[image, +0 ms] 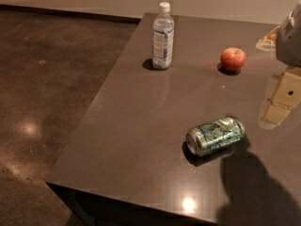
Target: Place green can upright
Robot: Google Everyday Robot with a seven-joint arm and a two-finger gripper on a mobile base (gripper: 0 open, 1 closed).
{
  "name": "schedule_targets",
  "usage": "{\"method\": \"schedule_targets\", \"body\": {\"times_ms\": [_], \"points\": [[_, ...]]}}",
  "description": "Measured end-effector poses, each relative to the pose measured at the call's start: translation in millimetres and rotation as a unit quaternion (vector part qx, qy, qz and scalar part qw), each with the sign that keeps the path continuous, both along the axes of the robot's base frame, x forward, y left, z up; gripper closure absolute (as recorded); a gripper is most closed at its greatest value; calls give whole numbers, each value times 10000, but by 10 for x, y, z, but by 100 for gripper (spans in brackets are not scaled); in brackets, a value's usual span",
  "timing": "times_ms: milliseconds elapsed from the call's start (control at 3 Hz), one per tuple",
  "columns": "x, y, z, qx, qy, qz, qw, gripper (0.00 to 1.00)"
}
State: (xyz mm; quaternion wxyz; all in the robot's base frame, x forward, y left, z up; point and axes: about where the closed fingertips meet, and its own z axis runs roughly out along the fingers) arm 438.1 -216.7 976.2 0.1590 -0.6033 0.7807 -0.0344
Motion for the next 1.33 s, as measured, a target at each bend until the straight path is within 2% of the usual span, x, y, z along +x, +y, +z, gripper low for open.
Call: {"method": "schedule_targets", "body": {"times_ms": [333, 667, 1000, 1333], "points": [[0, 0, 0, 0, -1, 0, 10000, 0], [32, 73, -96, -92, 179, 118, 9997, 0], [37, 191, -278, -314, 300, 376, 9983, 0], [-49, 314, -633, -582, 502, 840, 9935, 0]]}}
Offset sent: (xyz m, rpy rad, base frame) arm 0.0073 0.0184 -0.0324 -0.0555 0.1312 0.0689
